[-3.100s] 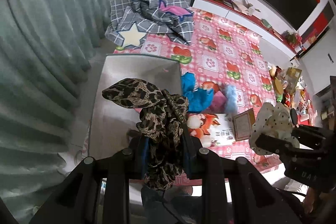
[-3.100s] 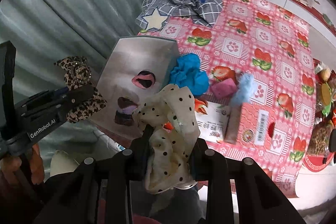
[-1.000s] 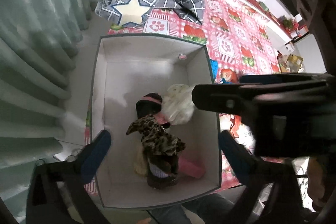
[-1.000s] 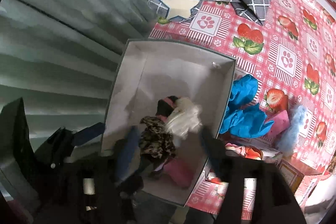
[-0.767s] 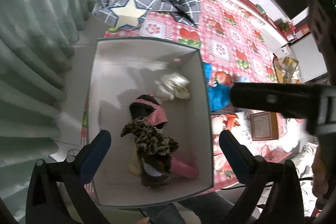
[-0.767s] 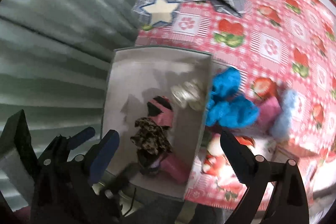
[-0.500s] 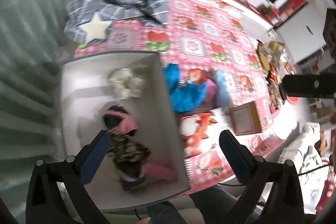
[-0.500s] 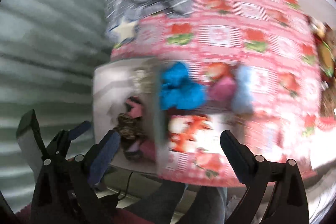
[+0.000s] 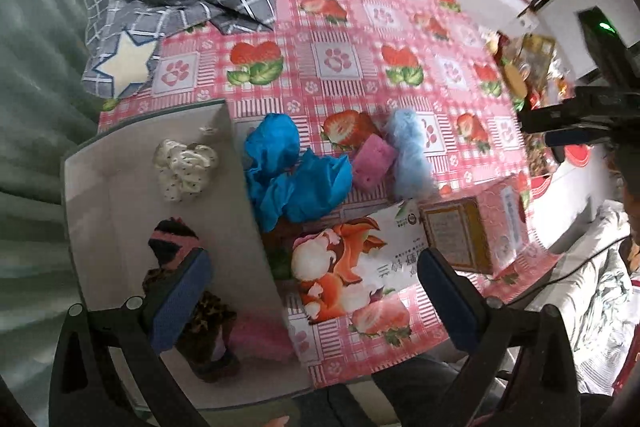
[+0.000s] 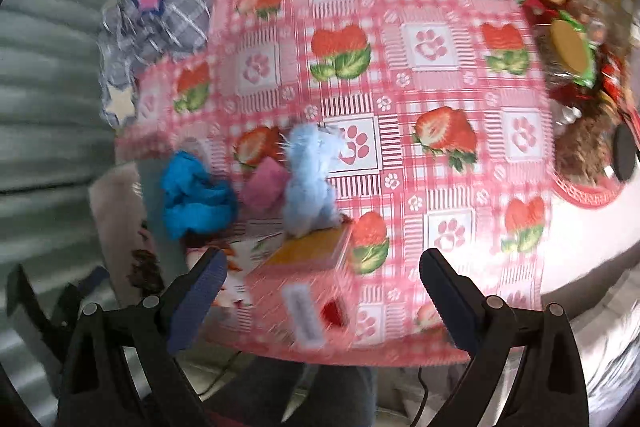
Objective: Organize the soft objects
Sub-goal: 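Move both grippers back to the remaining soft items on the tablecloth, then grasp the blue cloth with the left gripper while the right grasps the light blue fluffy toy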
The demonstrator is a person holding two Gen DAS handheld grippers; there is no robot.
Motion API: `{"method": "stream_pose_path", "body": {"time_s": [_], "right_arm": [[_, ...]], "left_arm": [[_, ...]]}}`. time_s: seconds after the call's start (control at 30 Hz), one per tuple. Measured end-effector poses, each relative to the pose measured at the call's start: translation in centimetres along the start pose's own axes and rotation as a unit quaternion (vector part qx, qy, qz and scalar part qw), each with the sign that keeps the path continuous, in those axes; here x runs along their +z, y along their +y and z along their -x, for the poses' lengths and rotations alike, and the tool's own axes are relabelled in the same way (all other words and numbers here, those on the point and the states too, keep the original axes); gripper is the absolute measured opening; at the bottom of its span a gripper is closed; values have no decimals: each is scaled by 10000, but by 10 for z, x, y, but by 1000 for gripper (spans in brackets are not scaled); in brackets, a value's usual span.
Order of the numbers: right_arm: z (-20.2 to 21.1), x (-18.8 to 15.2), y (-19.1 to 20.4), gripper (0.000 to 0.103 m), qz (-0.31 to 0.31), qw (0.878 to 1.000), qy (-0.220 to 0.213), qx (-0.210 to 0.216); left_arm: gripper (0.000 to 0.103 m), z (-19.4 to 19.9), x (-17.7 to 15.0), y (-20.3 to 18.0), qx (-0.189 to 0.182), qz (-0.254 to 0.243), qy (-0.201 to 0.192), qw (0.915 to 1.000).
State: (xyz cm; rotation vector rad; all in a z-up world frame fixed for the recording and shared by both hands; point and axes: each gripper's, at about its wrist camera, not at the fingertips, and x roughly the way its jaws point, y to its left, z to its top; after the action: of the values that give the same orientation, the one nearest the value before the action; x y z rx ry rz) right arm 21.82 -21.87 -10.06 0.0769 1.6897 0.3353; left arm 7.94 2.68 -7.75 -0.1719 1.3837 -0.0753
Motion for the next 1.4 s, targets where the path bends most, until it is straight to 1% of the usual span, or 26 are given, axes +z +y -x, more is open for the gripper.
{"method": "stream_pose_path", "body": {"time_s": [0.07, 0.17, 0.27, 0.33, 0.43, 0.5, 0.57, 0.63, 0.73, 0.77, 0.87, 0.93, 1.0, 1.07, 1.1, 1.13, 1.17, 1.2, 1.23, 1.3, 1.37, 1.4], "right_arm": [[-27, 14, -1, 98, 215, 9995, 223, 16], [-71, 36, 2, 98, 583, 9966, 575, 54], [-108, 54, 10, 98, 977, 9919, 813, -81], [-125, 63, 14, 98, 1230, 9885, 848, -239], [-147, 69, 21, 98, 1630, 9818, 838, -506], [-160, 68, 26, 98, 1907, 9754, 771, -795], [-166, 65, 30, 98, 2108, 9703, 713, -953], [-170, 60, 31, 98, 2260, 9648, 603, -1203], [-171, 56, 21, 98, 2289, 9588, 462, -1617], [-169, 56, 16, 102, 2245, 9592, 421, -1666], [-161, 57, -10, 101, 1982, 9642, 359, -1724], [-155, 59, -27, 101, 1815, 9664, 283, -1797], [-149, 59, -47, 101, 1590, 9690, 224, -1879], [-144, 59, -64, 101, 1395, 9708, 205, -1942], [-141, 59, -73, 101, 1301, 9710, 188, -1997], [-137, 58, -81, 101, 1220, 9701, 164, -2090], [-134, 57, -86, 101, 1151, 9700, 146, -2137], [-128, 56, -94, 101, 1067, 9711, 117, -2133], [-121, 54, -100, 101, 939, 9742, 47, -2050], [-110, 52, -109, 101, 773, 9787, -40, -1901], [-100, 52, -112, 101, 579, 9843, -124, -1661], [-95, 50, -115, 101, 505, 9865, -136, -1549]], "left_arm": [[103, -13, 12, -6, -74, 46, 182, 9998], [103, -34, 27, -11, -67, 179, 422, 9989], [103, -61, 45, -14, -56, 370, 714, 9967], [103, -81, 56, -14, -54, 539, 933, 9942], [103, -105, 66, -15, 45, 698, 1203, 9903], [103, -119, 69, -14, 91, 787, 1371, 9874], [103, -135, 71, -12, 104, 940, 1626, 9821], [103, -147, 73, -12, 114, 1034, 1893, 9764], [103, -164, 74, -17, 111, 1003, 2241, 9693], [103, -171, 75, -18, 55, 1048, 2351, 9663], [103, -185, 80, -21, -83, 1123, 2498, 9617], [103, -195, 87, -24, -298, 1210, 2548, 9589], [103, -201, 98, -30, -465, 1201, 2507, 9595], [103, -200, 115, -44, -659, 1022, 2309, 9654], [103, -193, 128, -55, -850, 885, 2089, 9702], [103, -184, 138, -62, -966, 775, 1894, 9741], [103, -176, 145, -67, -1014, 688, 1723, 9774], [103, -160, 157, -72, -1005, 546, 1437, 9830], [103, -152, 162, -73, -942, 472, 1318, 9857], [103, -130, 169, -69, -584, 257, 1017, 9928], [103, -120, 170, -54, -251, 261, 886, 9954], [103, -121, 167, -44, -164, 349, 907, 9951]]}}
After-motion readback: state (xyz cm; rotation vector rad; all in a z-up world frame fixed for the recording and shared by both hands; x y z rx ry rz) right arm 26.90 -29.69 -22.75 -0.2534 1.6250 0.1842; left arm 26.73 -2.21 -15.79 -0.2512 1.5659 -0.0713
